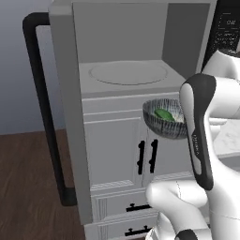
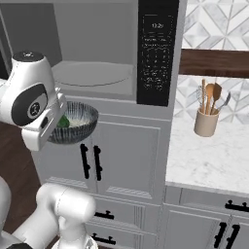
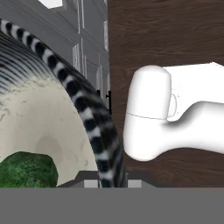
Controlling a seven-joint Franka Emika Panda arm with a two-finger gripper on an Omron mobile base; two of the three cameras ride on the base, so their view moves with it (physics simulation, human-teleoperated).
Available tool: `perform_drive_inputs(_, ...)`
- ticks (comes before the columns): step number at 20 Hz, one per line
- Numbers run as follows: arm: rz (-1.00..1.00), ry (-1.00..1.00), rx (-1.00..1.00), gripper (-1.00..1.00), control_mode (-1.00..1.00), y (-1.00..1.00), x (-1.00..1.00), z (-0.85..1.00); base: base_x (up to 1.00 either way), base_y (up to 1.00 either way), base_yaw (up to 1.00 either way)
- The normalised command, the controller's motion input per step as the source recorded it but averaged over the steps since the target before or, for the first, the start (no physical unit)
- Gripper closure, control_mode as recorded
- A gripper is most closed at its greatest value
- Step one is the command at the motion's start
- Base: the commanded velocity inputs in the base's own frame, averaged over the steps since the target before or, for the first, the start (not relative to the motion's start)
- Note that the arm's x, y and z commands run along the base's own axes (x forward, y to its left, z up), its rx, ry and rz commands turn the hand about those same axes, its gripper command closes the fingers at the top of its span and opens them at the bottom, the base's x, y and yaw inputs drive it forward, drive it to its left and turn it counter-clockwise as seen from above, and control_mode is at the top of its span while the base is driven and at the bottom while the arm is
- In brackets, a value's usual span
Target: Pick the broccoli from the sink and place it in the bowl. Then pick the bowl and place it in the microwave. Then close the microwave door and press the start button.
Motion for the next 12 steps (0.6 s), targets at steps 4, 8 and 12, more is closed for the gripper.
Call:
perform_drive_inputs(4, 0.00, 0.00, 0.00, 1.00, 1.00, 0.00, 0.00, 0.00, 0.44, 0.08, -0.11)
perform_drive_inputs(8, 0.00, 0.00, 0.00, 1.00, 1.00, 0.00, 0.00, 0.00, 0.38, 0.03, -0.09)
perform_drive_inputs(12, 0.00, 0.00, 0.00, 1.00, 1.00, 0.00, 0.00, 0.00, 0.26, 0.04, -0.07)
